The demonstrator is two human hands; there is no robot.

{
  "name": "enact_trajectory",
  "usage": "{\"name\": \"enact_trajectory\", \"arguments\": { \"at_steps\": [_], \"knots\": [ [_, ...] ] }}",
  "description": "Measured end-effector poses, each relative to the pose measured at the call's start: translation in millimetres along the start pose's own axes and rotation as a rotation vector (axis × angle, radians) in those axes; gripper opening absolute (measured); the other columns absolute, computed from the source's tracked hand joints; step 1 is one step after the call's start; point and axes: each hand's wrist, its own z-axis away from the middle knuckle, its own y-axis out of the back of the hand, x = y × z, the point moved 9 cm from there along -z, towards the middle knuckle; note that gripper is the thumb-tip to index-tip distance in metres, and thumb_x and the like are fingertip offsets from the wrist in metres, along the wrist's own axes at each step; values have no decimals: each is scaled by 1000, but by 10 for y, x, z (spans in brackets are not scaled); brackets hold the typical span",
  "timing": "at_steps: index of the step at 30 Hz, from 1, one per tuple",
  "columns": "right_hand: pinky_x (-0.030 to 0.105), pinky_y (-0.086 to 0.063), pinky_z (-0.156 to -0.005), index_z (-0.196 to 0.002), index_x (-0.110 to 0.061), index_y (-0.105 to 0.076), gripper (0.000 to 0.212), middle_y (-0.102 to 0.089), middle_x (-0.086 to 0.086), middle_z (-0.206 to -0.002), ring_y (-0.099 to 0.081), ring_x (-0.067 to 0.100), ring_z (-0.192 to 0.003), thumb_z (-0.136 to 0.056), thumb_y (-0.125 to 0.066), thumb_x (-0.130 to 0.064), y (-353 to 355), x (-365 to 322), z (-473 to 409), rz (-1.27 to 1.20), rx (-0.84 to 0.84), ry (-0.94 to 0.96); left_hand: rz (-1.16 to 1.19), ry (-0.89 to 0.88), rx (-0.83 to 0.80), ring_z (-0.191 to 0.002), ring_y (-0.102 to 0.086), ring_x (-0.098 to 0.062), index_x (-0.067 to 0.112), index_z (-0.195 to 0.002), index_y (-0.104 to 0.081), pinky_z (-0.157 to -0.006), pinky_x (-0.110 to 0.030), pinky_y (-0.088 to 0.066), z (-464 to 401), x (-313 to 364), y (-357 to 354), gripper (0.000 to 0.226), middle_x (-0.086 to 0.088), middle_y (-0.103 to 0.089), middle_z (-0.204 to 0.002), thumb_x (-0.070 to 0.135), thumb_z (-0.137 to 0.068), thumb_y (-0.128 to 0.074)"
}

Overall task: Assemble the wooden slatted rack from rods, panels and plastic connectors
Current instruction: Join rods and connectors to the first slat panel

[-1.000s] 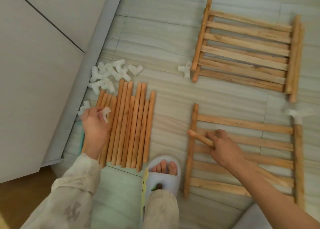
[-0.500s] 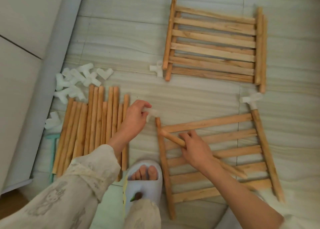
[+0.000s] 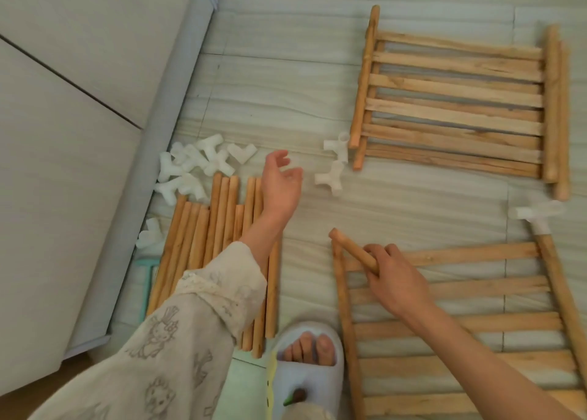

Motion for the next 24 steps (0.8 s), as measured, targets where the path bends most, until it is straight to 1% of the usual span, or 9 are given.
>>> {"name": "enact_trajectory", "arguments": {
  "at_steps": [4,5,7,10,14,17,19,22,24],
  "knots": [
    [33,-44,-74,-127,-27,-52,33,-46,3,-114,-57,28,-100,-94,-49,-30,6,-27,-65,8,-38,16,-642,-280,243,-124,-38,-27,7,-135,-40,-101,-32,-32,-236,145,515,56,-13,-40,-137,-9,-82,-45],
    [33,-44,-74,-123,-26,-54,30,-45,3,-113,-57,28,-98,-94,-49,-31,6,-32,-75,17,-44,14,-745,-269,239,-127,-33,-30,9,-140,-35,-103,-36,-31,-337,95,595,62,-13,-36,-143,-9,-81,-44],
    [33,-44,-74,-119,-24,-56,28,-44,3,-111,-57,27,-96,-94,-49,-35,-8,-42,-85,23,-54,14,-836,-207,117,-131,-27,-35,11,-146,-25,-106,-42,-28,-555,-66,632,65,-13,-28,-150,-5,-86,-45],
    [32,-45,-75,-115,-25,-59,32,-42,1,-112,-57,25,-96,-92,-51,-45,-26,-81,-82,-17,-47,20,-768,-131,-43,-129,-36,-35,7,-145,-28,-105,-43,-33,-698,-234,540,55,-17,-34,-145,6,-94,-48],
    [32,-47,-77,-116,-24,-59,36,-38,-1,-120,-56,22,-97,-87,-58,-46,-92,-205,-79,-86,-66,51,-640,-193,30,-110,-53,-27,3,-123,-54,-92,-31,-39,-608,-76,495,32,-14,-49,-128,11,-92,-53],
    [32,-47,-78,-121,-24,-53,41,-36,0,-124,-55,23,-100,-87,-57,-47,-130,-259,-69,-50,-88,72,-500,-274,41,-99,-52,-18,4,-110,-59,-85,-21,-37,-296,131,452,27,-9,-52,-115,21,-88,-62],
    [34,-48,-79,-124,-25,-50,45,-37,1,-125,-55,23,-102,-87,-56,-49,-138,-240,-46,-38,-89,72,-441,-276,-28,-98,-49,-13,10,-104,-56,-84,-19,-37,25,120,341,23,-2,-50,-109,23,-87,-64],
    [35,-48,-82,-125,-25,-49,50,-37,0,-126,-54,22,-106,-84,-59,-53,-134,-200,-11,-33,-78,58,-134,0,-211,-87,-56,-10,14,-94,-48,-78,-21,-45,467,-227,98,13,0,-57,-99,16,-90,-60],
    [36,-47,-83,-125,-24,-48,54,-37,0,-126,-54,22,-107,-82,-60,-55,-137,-202,0,-36,-86,44,-34,107,-271,-79,-56,-7,18,-86,-46,-80,-28,-47,644,-381,-20,15,-3,-59,-94,10,-91,-58]
  ]
}}
